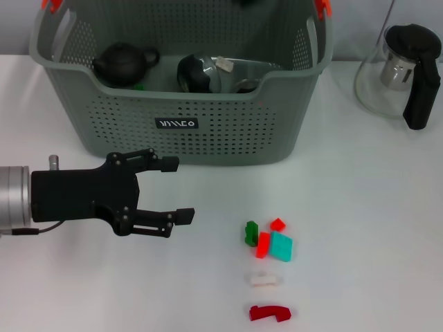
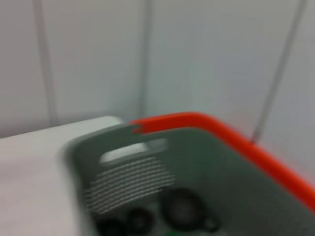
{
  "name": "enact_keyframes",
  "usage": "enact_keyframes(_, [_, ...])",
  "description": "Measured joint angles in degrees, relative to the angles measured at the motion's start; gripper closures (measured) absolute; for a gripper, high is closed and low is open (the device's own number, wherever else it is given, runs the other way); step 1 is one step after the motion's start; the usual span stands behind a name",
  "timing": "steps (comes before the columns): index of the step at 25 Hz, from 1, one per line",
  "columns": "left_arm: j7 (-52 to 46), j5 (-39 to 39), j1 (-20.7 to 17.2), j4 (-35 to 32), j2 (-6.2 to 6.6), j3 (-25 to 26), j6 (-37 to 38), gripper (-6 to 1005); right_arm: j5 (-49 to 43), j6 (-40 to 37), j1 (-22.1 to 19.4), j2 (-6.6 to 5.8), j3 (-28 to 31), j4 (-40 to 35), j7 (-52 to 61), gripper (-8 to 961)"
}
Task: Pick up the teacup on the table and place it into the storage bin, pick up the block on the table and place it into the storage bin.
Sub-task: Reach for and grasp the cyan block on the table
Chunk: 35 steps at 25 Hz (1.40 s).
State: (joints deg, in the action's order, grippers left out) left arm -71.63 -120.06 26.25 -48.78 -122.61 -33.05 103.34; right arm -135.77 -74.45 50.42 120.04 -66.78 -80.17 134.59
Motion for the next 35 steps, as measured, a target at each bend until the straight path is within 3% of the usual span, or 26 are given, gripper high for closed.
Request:
enact_keyframes(4, [0.00, 0.00, -0.27, 0.00, 0.00, 0.01, -0.07, 78, 5.38, -10.70, -7.25, -0.14, 0.28, -7.60, -2.26, 37])
enact_keyframes(10, [0.03, 0.00, -0.46, 0.00, -0.01, 0.00, -0.15, 79, 5.74, -26.61, -16.10, -0.52, 0.97, -11.68, -6.55, 29])
enact_keyframes(14, [0.04, 0.00, -0.48, 0.06, -0.11, 0.00, -0.17, 79, 5.25, -29.75, -19.10, -0.38, 0.82, -8.52, -8.02, 53])
enact_keyframes(19, [0.29, 0.05, -0.48, 0.10, -0.17, 0.00, -0.16, 79, 4.12, -28.50, -18.74, 0.02, -1.24, 1.33, -10.41, 82])
enact_keyframes(25, [0.03, 0.02, -0.19, 0.10, -0.14, 0.00, -0.04, 79, 1.30, -19.62, -15.57, 0.09, -7.70, 12.72, -11.64, 107])
enact_keyframes(35, [0.33, 0.00, -0.15, 1.02, -0.14, 0.00, -0.19, 79, 1.04, -10.96, -12.65, 0.20, -16.00, 17.61, -11.77, 117])
